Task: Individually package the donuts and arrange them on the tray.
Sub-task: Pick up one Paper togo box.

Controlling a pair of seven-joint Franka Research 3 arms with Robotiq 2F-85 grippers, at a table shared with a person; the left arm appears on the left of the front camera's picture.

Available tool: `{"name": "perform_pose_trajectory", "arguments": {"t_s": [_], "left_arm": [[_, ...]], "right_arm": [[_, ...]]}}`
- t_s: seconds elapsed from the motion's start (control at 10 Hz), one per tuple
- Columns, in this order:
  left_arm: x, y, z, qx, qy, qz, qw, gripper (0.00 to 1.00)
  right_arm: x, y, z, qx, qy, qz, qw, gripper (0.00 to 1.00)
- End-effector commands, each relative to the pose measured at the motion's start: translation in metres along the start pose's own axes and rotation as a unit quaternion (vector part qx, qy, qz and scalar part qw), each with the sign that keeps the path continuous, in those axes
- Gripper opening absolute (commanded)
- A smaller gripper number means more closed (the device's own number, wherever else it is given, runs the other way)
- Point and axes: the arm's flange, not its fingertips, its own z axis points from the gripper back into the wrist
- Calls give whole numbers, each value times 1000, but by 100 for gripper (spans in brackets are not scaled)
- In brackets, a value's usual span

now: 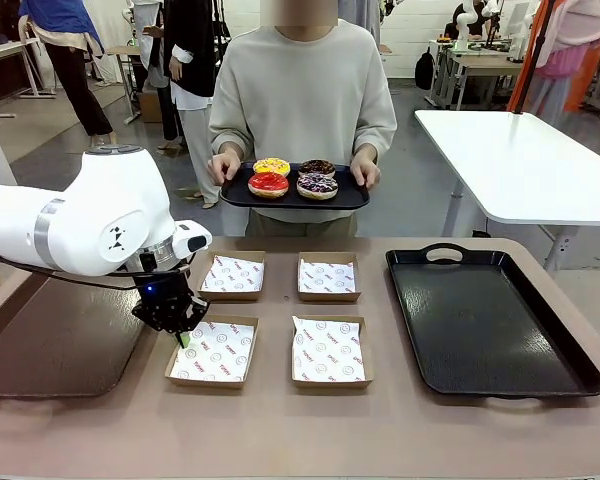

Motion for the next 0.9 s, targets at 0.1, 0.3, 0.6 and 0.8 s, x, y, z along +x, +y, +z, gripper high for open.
{"name": "perform_pose_trajectory", "arguments": {"t_s": [0.1, 0.3, 0.6, 0.8], "left_arm": [[-3, -6, 56, -2, 22, 12, 1000, 0], [-15, -10, 113, -3, -1, -4, 1000, 0], [-15, -11, 160, -14, -22, -5, 1000, 0], [10, -15, 177, -16, -34, 3, 999, 0]], "right_arm": [[-1, -1, 0, 2, 0, 0, 1000, 100], [-1, -1, 0, 2, 0, 0, 1000, 100], [-1, -1, 0, 2, 0, 0, 1000, 100], [-1, -1, 0, 2, 0, 0, 1000, 100]]}}
